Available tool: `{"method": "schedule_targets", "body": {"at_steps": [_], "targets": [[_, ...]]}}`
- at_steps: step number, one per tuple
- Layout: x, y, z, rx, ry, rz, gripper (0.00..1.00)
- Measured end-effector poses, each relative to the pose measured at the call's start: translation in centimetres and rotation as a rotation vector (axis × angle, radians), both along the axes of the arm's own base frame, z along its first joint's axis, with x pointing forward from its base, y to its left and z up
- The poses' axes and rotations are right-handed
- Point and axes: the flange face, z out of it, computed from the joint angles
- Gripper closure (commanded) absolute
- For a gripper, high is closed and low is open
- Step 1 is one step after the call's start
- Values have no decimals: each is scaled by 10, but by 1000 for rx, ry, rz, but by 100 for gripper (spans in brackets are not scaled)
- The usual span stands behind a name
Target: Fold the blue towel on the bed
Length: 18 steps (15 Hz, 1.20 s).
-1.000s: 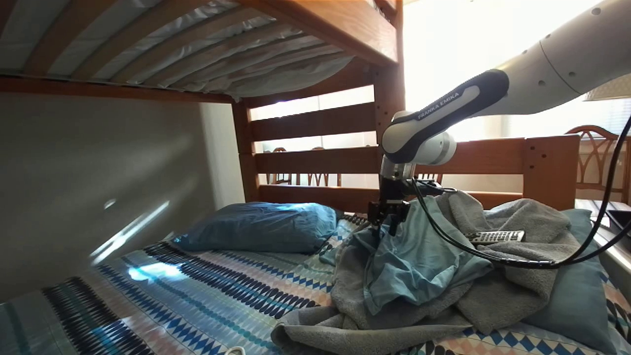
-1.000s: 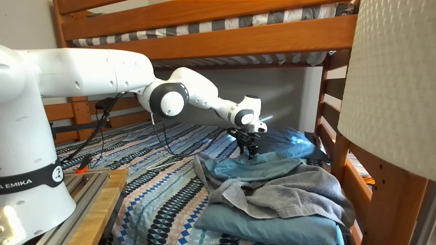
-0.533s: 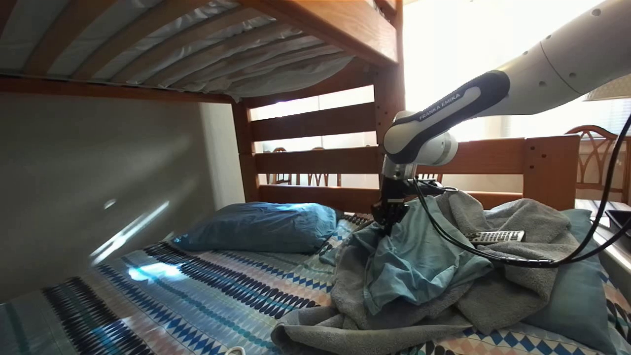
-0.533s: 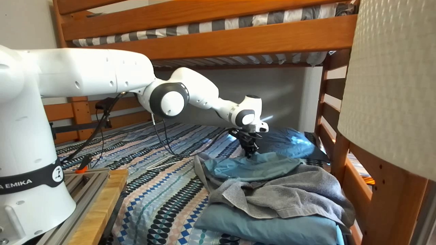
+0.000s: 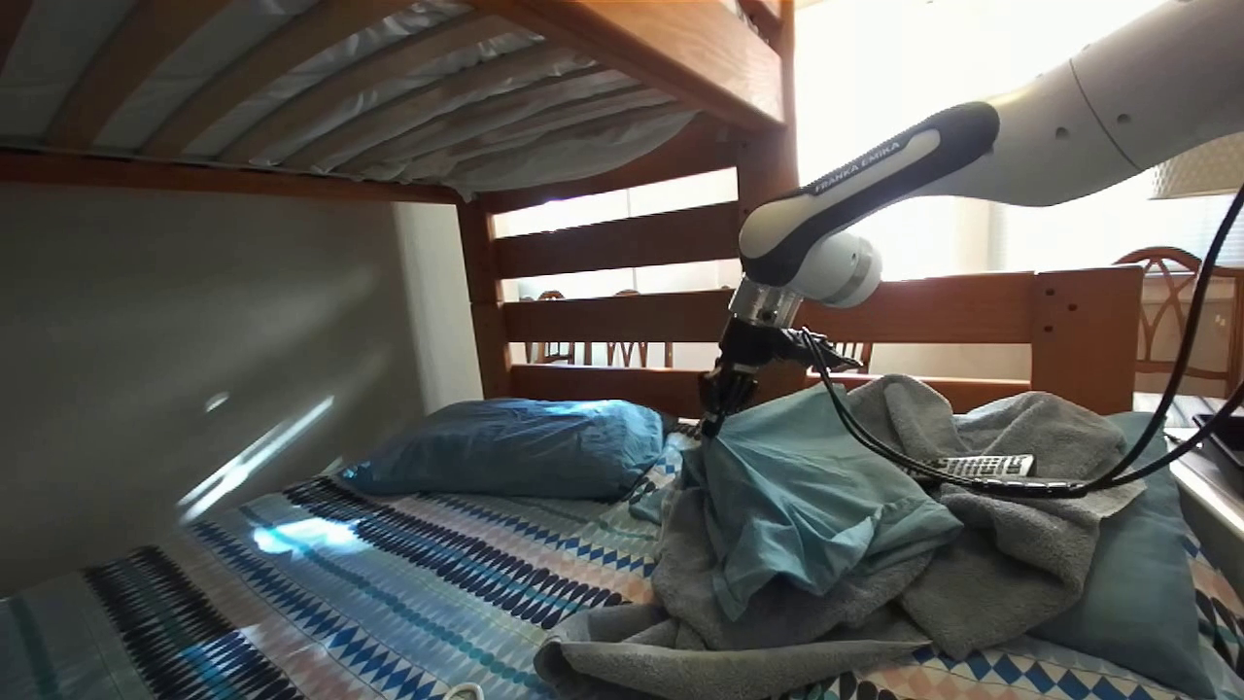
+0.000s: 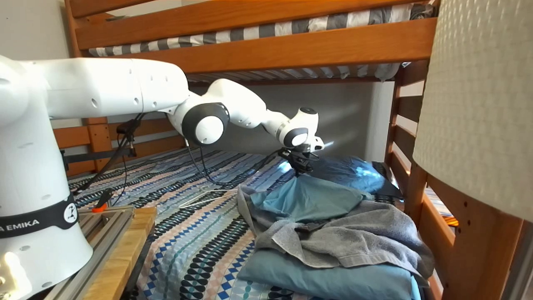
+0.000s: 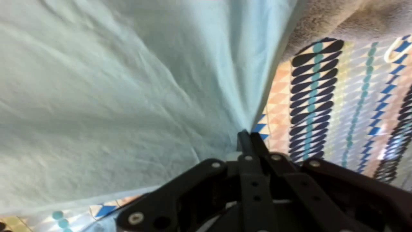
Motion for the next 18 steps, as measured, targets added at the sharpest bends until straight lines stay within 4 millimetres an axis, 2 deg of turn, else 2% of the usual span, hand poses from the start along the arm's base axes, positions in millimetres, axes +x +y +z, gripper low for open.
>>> {"method": "schedule_targets", "body": {"at_steps": [1,2,7,9,12,13,18], "targets": [[0,3,5,32,-4,28,73],[0,5,8,58,-3,46,73],[2,-5,3,77,38,47,38],[9,-20,-2,40,44,-20,24],[28,-55,-4,-17,13,-164,4],[36,-69,-4,-35,-1,-216,0],[60,-138,-16,-117,13,-483,0]]}}
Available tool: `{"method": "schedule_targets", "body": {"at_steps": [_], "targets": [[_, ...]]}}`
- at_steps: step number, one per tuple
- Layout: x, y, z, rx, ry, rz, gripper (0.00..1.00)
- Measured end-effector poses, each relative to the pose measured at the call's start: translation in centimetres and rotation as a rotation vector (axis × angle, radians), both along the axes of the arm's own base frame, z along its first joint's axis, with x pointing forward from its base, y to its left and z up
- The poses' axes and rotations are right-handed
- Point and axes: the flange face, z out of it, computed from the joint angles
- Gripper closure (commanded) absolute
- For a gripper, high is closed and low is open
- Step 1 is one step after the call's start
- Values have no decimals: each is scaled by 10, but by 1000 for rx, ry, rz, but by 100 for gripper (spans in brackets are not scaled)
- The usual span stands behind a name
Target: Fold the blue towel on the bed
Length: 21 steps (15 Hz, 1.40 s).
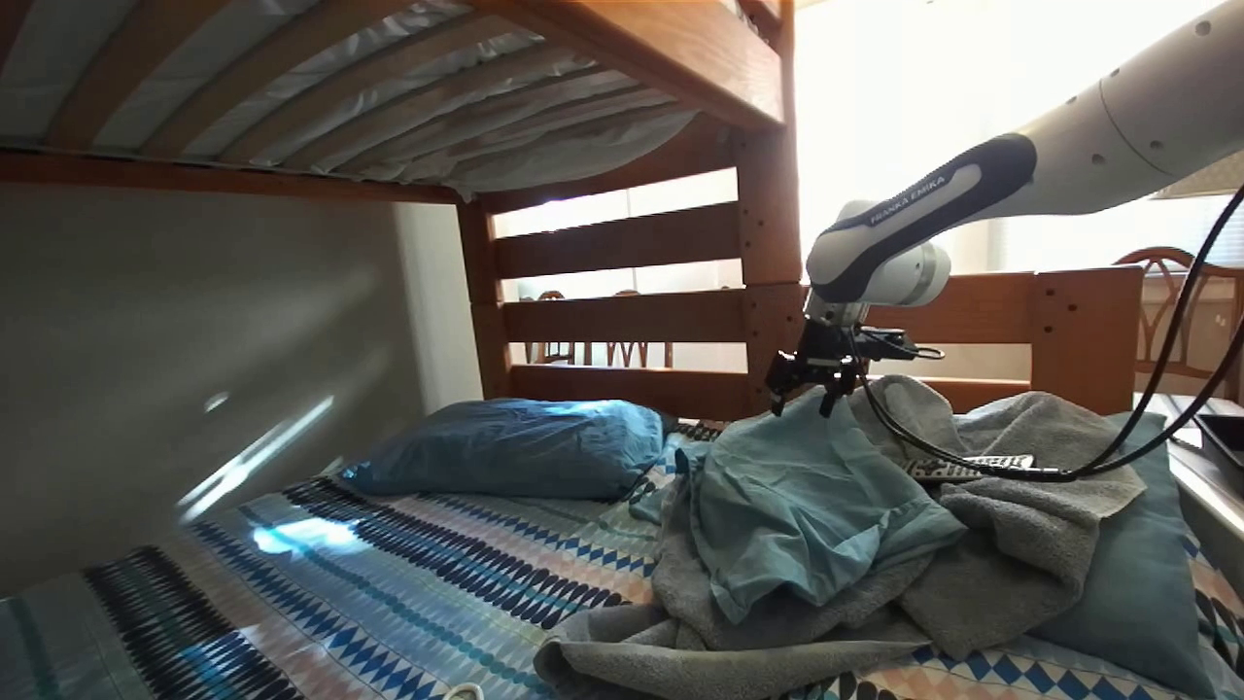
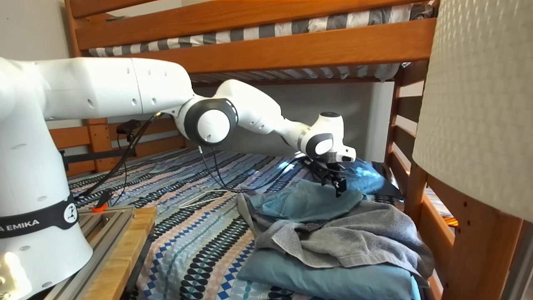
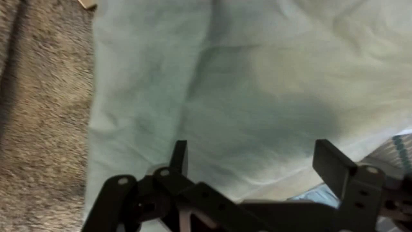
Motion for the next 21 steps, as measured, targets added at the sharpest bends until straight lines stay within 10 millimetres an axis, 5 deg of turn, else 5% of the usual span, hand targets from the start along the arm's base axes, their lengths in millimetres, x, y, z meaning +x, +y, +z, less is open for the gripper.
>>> {"method": "schedule_targets", "body": {"at_steps": [4,12,21], "targets": [[-2,-21,-14,-31,108,-187,0],[-17,-18,-13,-83,282,-528,0],[-20,-26,-21,-107,307,-520,0]]}}
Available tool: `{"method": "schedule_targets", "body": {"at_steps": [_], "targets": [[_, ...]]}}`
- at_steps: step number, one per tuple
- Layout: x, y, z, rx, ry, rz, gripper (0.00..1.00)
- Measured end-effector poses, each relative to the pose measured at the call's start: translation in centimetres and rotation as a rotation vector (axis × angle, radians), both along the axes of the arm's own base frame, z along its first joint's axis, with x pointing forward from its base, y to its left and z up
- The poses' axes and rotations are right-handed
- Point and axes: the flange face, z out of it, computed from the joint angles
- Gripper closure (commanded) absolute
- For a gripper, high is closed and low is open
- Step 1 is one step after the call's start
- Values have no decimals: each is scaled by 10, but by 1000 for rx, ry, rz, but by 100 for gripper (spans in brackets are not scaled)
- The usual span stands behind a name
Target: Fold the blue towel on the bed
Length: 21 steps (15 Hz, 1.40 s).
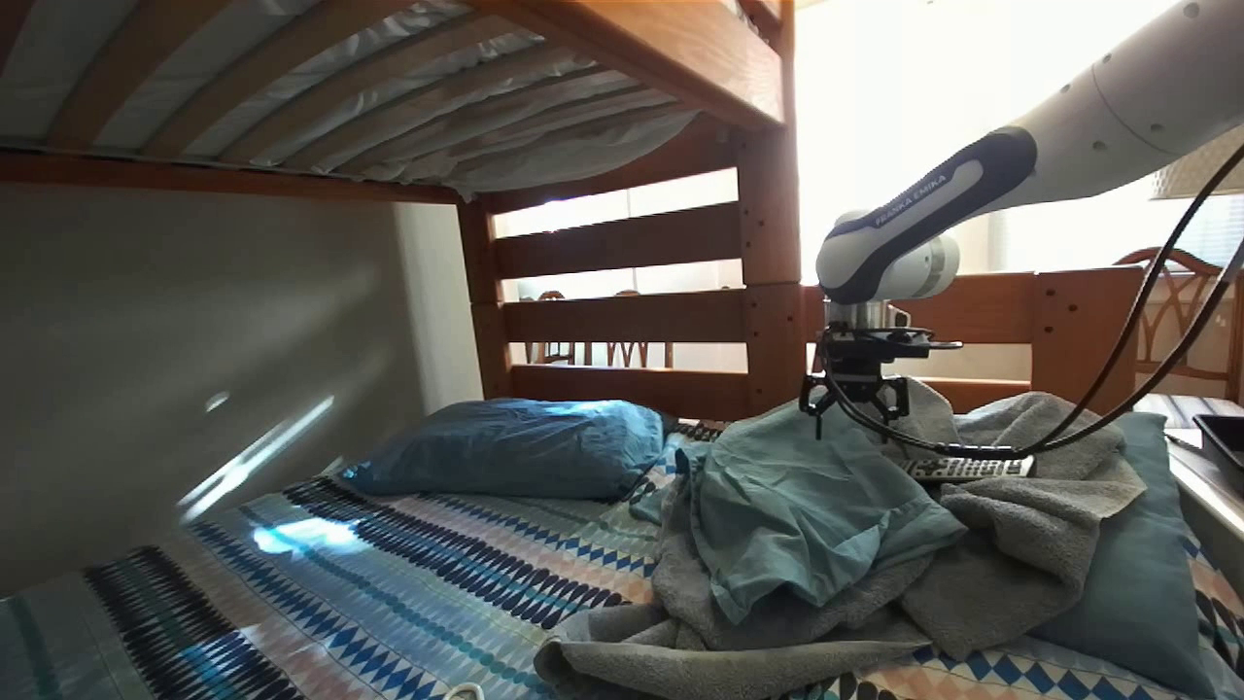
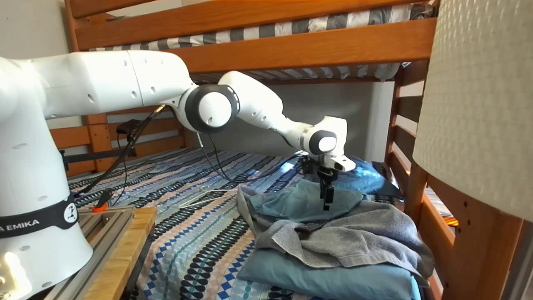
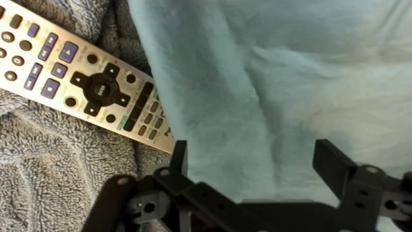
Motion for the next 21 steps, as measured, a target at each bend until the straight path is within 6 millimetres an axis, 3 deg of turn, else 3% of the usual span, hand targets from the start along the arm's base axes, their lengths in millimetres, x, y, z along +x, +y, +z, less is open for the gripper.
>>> {"method": "schedule_targets", "body": {"at_steps": [6,14,15,16,18,21], "targets": [[-12,-26,-31,-27,81,-27,0],[-12,-36,-32,4,-41,45,0],[-11,-38,-30,8,-61,55,3],[-11,-39,-29,13,-80,64,28],[-10,-40,-25,26,-96,78,31],[-15,-38,-25,63,-74,95,55]]}}
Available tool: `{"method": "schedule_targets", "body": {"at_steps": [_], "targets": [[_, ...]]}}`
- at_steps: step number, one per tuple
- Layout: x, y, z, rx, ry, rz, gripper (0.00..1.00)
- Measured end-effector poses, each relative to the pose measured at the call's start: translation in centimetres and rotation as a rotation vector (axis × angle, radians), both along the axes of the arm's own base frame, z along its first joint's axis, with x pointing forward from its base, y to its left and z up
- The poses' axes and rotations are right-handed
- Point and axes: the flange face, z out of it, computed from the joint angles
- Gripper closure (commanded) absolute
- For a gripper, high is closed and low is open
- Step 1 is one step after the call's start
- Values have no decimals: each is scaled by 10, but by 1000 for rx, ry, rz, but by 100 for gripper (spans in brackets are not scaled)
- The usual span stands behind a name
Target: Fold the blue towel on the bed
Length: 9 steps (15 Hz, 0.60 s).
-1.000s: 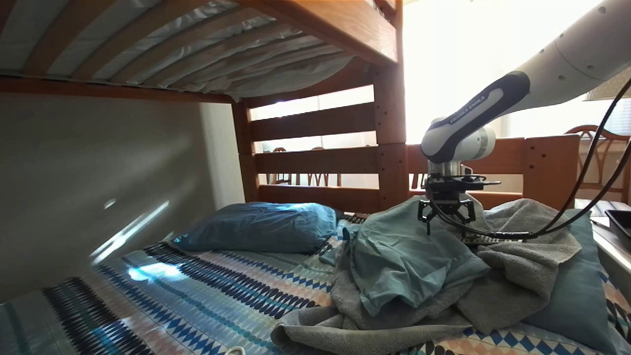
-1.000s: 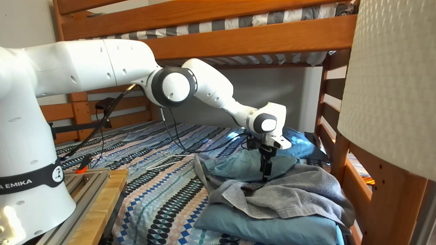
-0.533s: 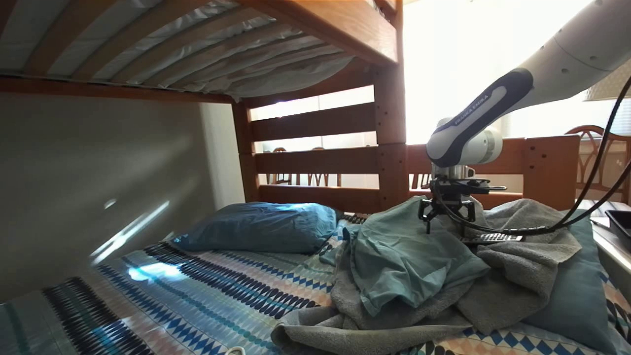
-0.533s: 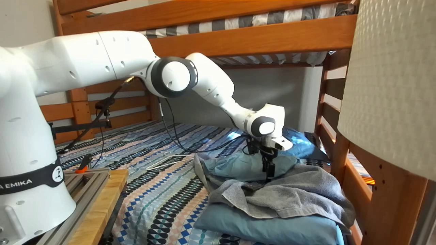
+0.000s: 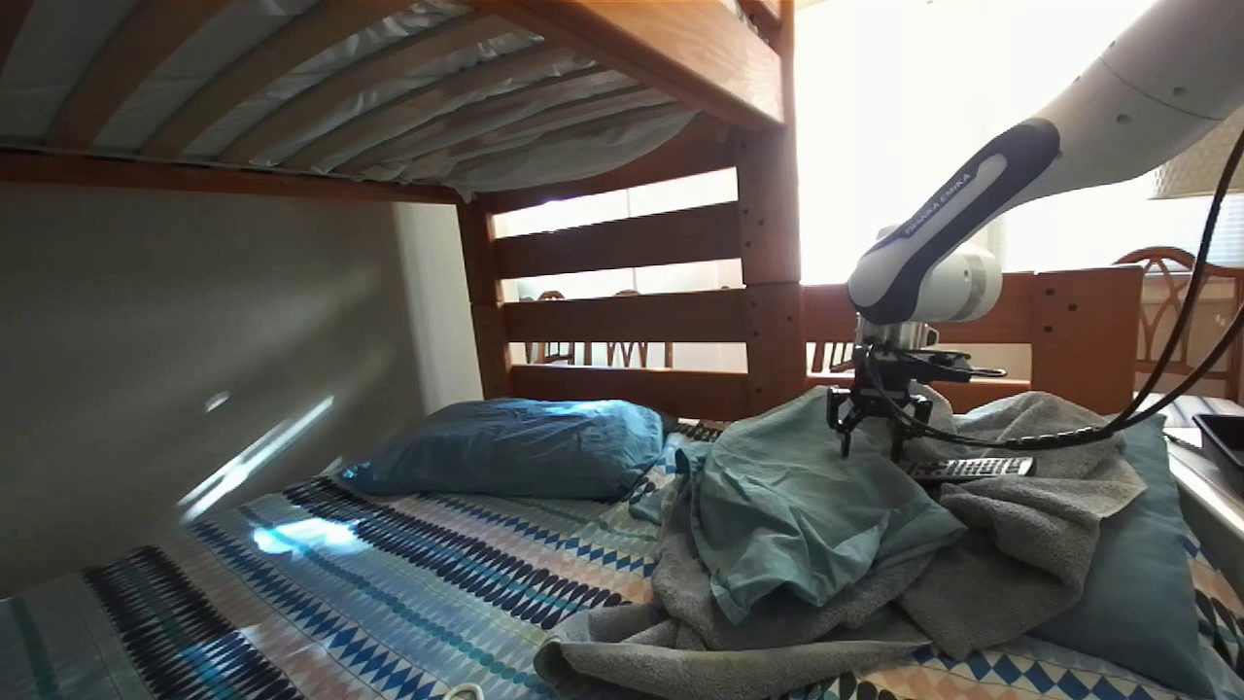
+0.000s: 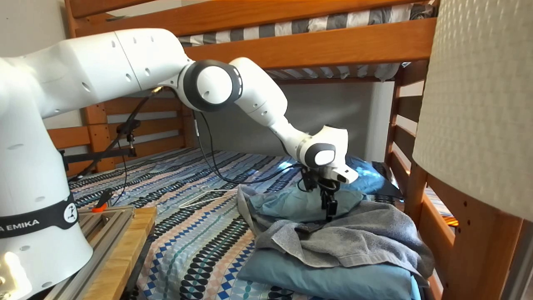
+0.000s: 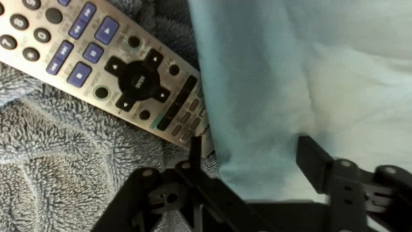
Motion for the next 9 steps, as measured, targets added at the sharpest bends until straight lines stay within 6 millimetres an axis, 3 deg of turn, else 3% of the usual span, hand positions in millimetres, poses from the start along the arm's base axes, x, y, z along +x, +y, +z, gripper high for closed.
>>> {"method": "schedule_targets", "body": {"at_steps": [6,9], "targets": [[-12,4,-10,65,48,29,95],[-14,0,-12,75,59,24,100]]}}
